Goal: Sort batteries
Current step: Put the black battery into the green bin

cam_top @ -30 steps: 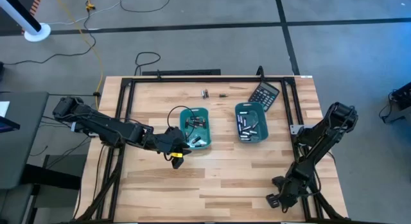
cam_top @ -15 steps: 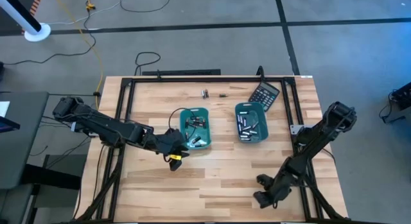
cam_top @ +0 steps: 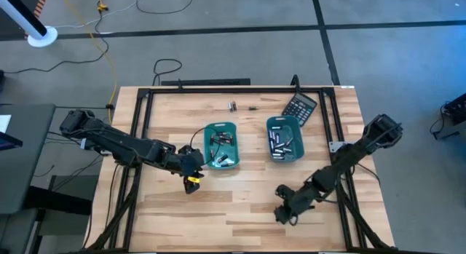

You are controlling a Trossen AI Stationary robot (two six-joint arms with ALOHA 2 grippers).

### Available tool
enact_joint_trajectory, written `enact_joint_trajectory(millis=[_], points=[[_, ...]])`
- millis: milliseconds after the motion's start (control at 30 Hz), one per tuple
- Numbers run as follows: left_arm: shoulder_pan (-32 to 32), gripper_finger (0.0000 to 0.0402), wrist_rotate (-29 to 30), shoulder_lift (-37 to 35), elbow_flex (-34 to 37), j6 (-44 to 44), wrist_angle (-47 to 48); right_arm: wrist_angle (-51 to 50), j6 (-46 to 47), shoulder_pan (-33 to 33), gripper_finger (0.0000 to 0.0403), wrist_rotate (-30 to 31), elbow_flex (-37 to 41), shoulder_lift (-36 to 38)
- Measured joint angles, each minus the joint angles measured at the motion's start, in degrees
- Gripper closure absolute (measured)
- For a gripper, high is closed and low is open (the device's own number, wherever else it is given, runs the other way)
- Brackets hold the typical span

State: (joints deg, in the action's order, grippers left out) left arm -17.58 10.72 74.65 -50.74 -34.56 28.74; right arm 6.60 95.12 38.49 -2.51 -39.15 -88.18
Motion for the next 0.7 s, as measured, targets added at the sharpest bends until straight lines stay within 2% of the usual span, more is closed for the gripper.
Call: enact_joint_trajectory(millis=[433,567,700], points=[[0.0,0.0283,-0.6,0.0,0.0,5.6,6.3,-27.1,-17.8,-14.1,0.0358,7.3,-17.1,0.0],[0.0,0.0283,-0.8,0.0,0.0,5.9,6.6,-33.7,-27.4,-20.3,0.036,9.4,-23.7,0.1],[1.4,0.0283,-0.8,0.0,0.0,5.8,6.6,-35.9,-38.7,-27.2,0.0361,10.4,-30.3,-0.2]])
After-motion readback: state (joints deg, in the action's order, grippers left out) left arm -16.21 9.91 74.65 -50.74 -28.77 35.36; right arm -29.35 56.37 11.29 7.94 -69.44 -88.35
